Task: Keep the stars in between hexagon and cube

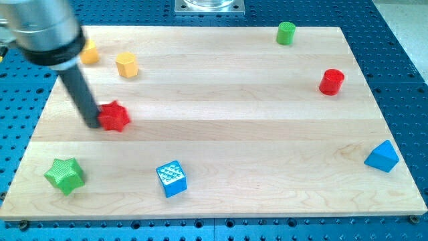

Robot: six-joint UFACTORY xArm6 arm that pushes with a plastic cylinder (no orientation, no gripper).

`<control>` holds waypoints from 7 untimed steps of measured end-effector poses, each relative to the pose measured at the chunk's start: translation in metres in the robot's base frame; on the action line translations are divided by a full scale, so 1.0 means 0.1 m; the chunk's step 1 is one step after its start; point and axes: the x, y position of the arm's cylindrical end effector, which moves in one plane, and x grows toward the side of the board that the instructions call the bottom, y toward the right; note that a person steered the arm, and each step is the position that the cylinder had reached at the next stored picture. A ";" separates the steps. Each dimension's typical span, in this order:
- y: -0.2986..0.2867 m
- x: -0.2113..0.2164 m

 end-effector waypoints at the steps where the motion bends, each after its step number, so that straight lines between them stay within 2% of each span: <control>1: 0.34 0.61; 2: 0.26 1.37; 3: -0.20 1.55; 4: -0.62 1.43; 5: -0.78 1.17; 6: -0.53 1.02; 7: 0.40 0.67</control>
